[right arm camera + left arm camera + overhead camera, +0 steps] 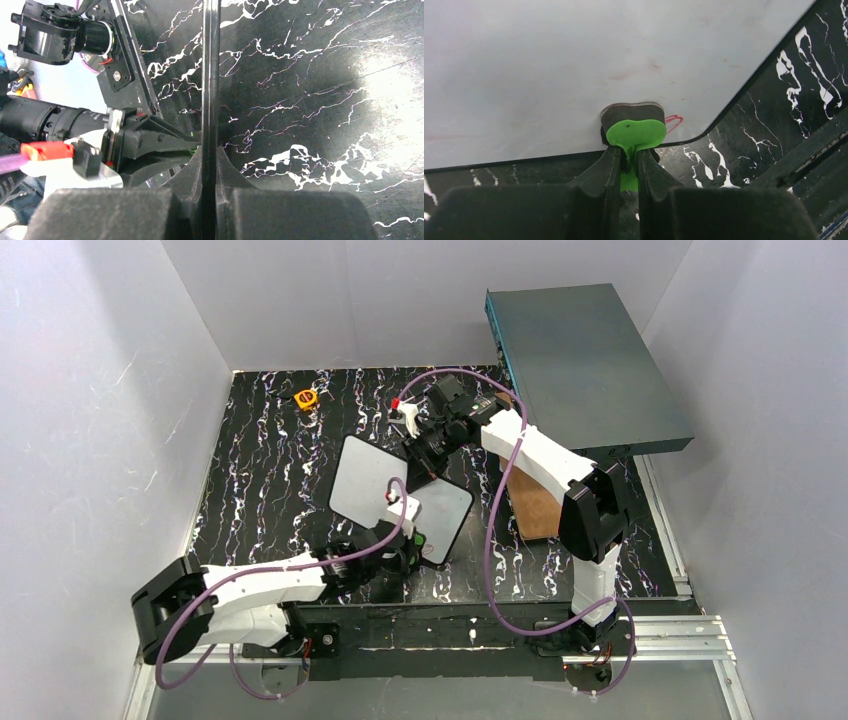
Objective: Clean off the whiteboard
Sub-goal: Erase the center of the board with the whiteboard.
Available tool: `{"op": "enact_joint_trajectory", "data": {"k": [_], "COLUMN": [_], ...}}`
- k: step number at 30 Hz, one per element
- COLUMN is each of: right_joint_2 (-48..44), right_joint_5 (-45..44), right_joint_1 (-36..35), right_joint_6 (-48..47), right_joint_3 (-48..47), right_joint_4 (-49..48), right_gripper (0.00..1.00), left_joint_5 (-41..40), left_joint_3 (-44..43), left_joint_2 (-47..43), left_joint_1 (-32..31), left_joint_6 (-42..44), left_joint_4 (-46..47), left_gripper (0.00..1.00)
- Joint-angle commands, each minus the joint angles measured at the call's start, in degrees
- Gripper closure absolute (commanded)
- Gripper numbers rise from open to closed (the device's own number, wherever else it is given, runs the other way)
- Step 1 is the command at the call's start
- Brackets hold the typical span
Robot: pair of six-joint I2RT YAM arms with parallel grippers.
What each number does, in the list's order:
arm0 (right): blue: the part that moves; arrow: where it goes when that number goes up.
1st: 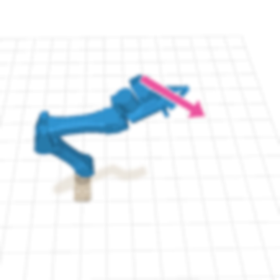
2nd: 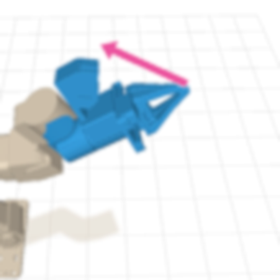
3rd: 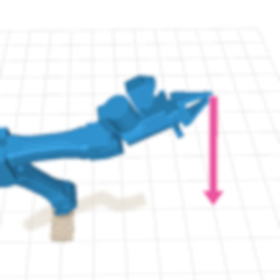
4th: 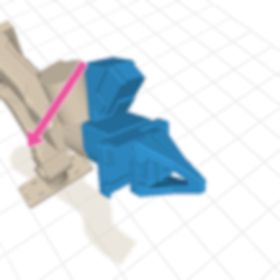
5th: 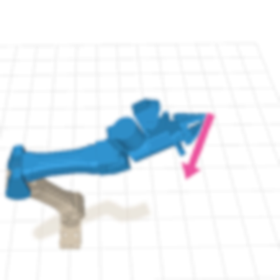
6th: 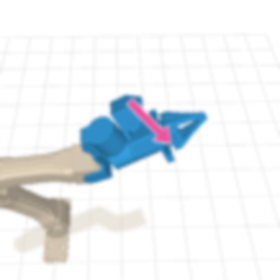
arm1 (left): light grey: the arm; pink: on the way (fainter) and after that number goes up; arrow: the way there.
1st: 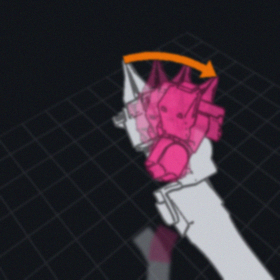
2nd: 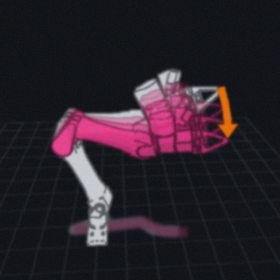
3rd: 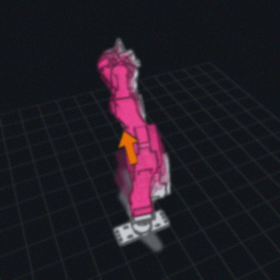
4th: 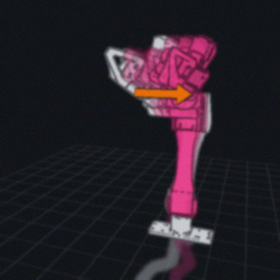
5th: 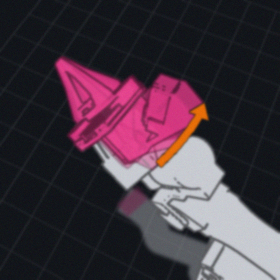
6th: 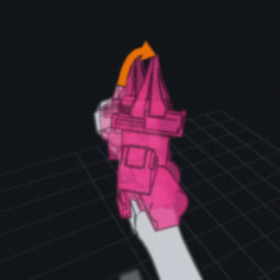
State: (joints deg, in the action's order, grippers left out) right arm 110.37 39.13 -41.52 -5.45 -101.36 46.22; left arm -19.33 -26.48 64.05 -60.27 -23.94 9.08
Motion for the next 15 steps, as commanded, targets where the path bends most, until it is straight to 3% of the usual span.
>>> {"op": "enact_joint_trajectory", "data": {"k": [1, 6, 11, 15], "right_joint_2": [-4.3, -4.5, -4.4, -4.2], "right_joint_5": [16.2, 16.2, 16.1, 15.8], "right_joint_1": [-2.2, -2.3, -2.3, -2.2], "right_joint_6": [5.6, 5.6, 5.6, 5.6], "right_joint_3": [-0.9, -0.5, -0.7, -0.8], "right_joint_4": [0.5, 0.3, 0.4, 0.4], "right_gripper": [0.99, 0.99, 0.99, 0.99], "left_joint_5": [-1.0, -6.4, -2.2, 0.7], "left_joint_3": [-3.1, -0.8, 2.2, 2.1], "left_joint_2": [3.0, -3.7, -12.4, -13.5], "left_joint_1": [-1.5, 1.8, 10.1, 10.5], "left_joint_6": [0.2, 1.0, -0.2, 0.4], "left_joint_4": [2.7, -1.4, -4.7, -5.5], "left_gripper": [1.0, 1.0, 1.0, 1.0]}}
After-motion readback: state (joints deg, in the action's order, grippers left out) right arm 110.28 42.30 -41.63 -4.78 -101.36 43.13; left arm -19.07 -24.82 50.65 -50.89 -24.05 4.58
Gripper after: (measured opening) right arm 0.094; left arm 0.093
